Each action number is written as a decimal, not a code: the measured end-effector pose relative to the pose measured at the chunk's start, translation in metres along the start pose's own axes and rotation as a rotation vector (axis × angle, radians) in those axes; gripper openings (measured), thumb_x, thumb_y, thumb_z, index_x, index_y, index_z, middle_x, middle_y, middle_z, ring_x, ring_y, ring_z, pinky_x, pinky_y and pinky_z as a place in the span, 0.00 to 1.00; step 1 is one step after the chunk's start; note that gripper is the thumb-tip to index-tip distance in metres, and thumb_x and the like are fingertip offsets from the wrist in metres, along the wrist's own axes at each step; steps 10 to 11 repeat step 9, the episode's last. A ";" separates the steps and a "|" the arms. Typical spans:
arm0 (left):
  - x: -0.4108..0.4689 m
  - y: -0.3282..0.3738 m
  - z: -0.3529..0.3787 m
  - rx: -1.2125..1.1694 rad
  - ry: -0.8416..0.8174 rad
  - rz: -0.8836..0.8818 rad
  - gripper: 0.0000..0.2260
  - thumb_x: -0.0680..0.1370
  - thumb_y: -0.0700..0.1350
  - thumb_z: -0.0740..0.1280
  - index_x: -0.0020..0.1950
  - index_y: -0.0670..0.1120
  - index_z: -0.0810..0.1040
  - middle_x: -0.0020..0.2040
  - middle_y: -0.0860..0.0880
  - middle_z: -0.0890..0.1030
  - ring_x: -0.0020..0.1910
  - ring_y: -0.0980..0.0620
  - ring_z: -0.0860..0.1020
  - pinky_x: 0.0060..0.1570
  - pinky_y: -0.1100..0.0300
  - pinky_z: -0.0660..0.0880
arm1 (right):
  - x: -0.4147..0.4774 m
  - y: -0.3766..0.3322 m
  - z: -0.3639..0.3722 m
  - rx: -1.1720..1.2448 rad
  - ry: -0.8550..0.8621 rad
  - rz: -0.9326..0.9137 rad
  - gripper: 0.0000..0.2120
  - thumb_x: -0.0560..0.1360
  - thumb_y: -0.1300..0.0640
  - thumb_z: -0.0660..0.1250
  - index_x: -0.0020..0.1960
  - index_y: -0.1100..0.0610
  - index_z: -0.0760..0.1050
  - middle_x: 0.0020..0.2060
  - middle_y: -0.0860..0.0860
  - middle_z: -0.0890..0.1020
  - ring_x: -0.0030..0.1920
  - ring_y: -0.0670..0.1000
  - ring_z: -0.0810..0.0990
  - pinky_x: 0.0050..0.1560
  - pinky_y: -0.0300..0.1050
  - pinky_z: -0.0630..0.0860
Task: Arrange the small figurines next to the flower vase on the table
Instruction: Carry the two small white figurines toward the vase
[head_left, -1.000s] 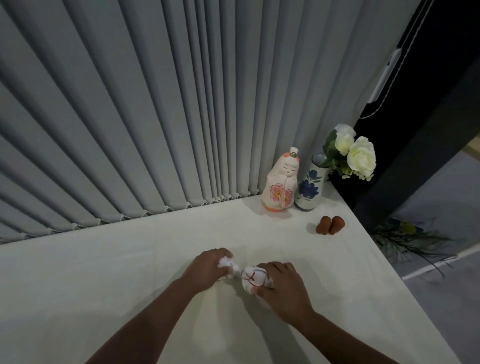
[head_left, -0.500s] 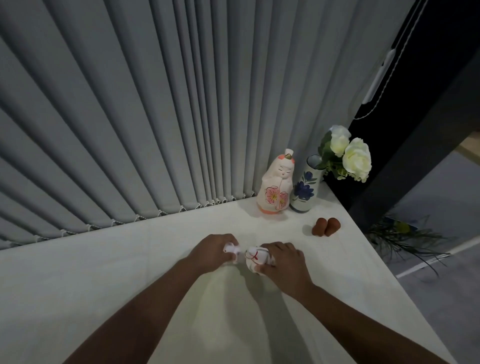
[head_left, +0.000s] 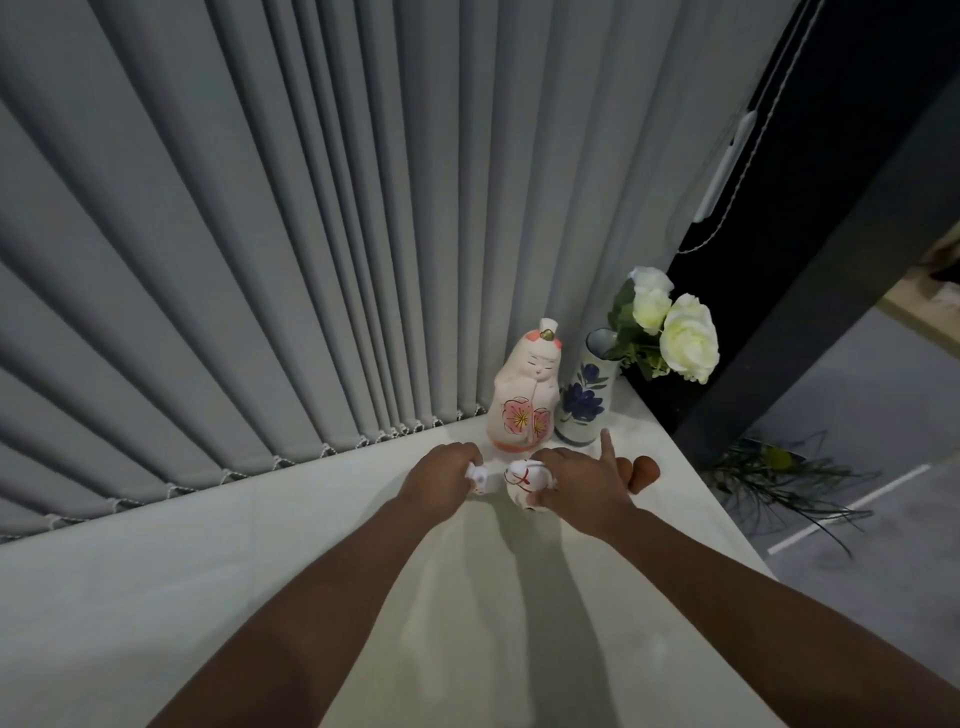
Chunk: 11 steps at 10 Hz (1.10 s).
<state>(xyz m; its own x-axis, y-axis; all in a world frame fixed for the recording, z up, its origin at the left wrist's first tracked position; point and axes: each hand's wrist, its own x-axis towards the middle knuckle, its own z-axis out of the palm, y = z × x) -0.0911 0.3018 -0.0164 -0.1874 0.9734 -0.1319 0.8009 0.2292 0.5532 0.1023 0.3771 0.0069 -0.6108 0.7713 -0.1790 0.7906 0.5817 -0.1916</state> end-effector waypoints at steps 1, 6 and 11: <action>0.005 -0.004 0.000 0.007 -0.008 -0.007 0.15 0.72 0.36 0.65 0.58 0.44 0.76 0.57 0.44 0.79 0.58 0.44 0.75 0.55 0.53 0.72 | 0.006 0.005 0.006 -0.026 -0.021 -0.002 0.20 0.73 0.39 0.62 0.63 0.45 0.70 0.57 0.45 0.81 0.63 0.47 0.75 0.74 0.63 0.38; 0.006 -0.012 0.012 0.012 0.024 0.012 0.14 0.73 0.36 0.65 0.57 0.46 0.76 0.57 0.46 0.78 0.58 0.46 0.75 0.56 0.52 0.73 | 0.013 0.015 0.010 0.156 -0.059 -0.057 0.23 0.72 0.47 0.67 0.65 0.49 0.68 0.63 0.47 0.77 0.65 0.49 0.72 0.76 0.53 0.48; -0.014 -0.008 0.005 0.098 0.064 0.038 0.20 0.76 0.44 0.65 0.69 0.47 0.69 0.69 0.48 0.72 0.68 0.48 0.69 0.65 0.56 0.66 | -0.002 0.003 0.003 0.162 0.070 -0.053 0.26 0.71 0.49 0.69 0.68 0.48 0.66 0.65 0.47 0.74 0.65 0.51 0.68 0.67 0.44 0.60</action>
